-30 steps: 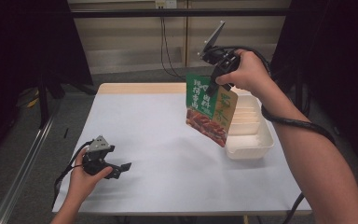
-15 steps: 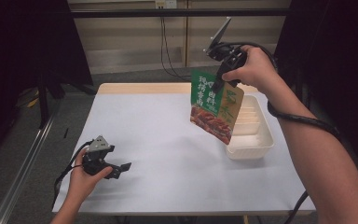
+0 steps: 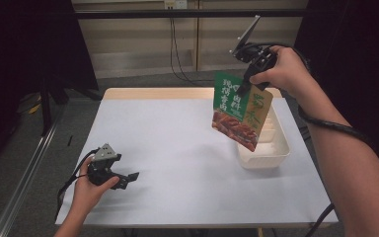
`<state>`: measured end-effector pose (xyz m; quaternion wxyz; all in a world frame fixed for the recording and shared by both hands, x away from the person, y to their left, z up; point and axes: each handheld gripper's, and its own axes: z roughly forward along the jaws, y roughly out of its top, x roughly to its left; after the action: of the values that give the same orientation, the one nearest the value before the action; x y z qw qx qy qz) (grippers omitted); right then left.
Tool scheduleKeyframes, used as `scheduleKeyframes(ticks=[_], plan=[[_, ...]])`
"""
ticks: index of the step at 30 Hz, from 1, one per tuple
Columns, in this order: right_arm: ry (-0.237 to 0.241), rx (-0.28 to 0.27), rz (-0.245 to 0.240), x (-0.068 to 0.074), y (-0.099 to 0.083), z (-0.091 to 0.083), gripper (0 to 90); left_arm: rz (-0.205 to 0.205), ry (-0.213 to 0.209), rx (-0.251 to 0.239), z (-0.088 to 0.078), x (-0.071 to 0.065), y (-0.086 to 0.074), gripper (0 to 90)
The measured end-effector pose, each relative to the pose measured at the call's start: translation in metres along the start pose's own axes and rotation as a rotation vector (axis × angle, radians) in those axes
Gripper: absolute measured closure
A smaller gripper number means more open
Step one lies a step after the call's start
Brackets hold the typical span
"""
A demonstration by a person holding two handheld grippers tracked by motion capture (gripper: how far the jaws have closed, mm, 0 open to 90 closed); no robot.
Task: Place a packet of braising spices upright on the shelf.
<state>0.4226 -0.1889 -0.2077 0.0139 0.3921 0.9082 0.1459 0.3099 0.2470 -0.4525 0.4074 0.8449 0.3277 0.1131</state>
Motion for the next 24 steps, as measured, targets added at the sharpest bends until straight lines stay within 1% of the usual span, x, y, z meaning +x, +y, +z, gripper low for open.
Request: scheduleKeyframes(ticks=[2,3,4,5,6,7,10,12,16,17,20,21,22,24], plan=[[0.003,0.002,0.005,-0.001,-0.001,0.0,90.0,0.003,0.007,0.008,0.0,0.0,0.0,1.9],[-0.005,0.019,0.0,-0.003,-0.005,-0.001,90.0,0.002,0.007,0.007,0.0,0.0,0.0,1.9],[-0.005,0.019,0.0,-0.003,-0.005,-0.001,90.0,0.002,0.007,0.007,0.0,0.0,0.0,1.9],[-0.009,0.023,0.012,-0.005,-0.008,-0.001,90.0,0.002,0.007,0.006,0.0,0.0,0.0,1.9],[-0.01,0.032,0.006,-0.007,-0.01,-0.001,90.0,0.001,0.007,0.007,0.0,-0.001,0.0,1.9],[-0.008,0.029,0.014,-0.008,-0.012,-0.002,90.0,0.001,0.0,0.002,0.0,0.0,0.0,1.9],[-0.011,0.033,0.015,-0.011,-0.016,-0.003,90.0,0.0,-0.002,0.003,0.0,0.0,0.0,1.9],[-0.006,0.03,0.023,-0.013,-0.019,-0.004,90.0,0.0,-0.001,0.004,0.0,0.0,0.0,1.9],[-0.014,0.033,0.03,-0.016,-0.025,-0.007,90.0,0.001,0.002,0.006,0.0,0.0,0.0,1.9],[-0.01,0.032,0.041,-0.018,-0.028,-0.009,90.0,0.001,0.002,0.006,0.0,0.0,0.0,1.9],[-0.005,0.028,0.042,-0.018,-0.031,-0.01,90.0,0.0,0.002,0.005,0.0,0.0,0.0,1.9],[-0.013,0.033,0.047,-0.019,-0.034,-0.012,90.0,0.004,0.004,0.005,0.0,0.0,0.0,1.9],[-0.013,0.033,0.047,-0.019,-0.034,-0.012,90.0,-0.002,0.006,0.002,0.0,0.0,0.0,1.9],[-0.006,0.028,0.05,-0.02,-0.037,-0.013,90.0,0.001,0.014,0.003,-0.001,0.0,0.0,1.9]])
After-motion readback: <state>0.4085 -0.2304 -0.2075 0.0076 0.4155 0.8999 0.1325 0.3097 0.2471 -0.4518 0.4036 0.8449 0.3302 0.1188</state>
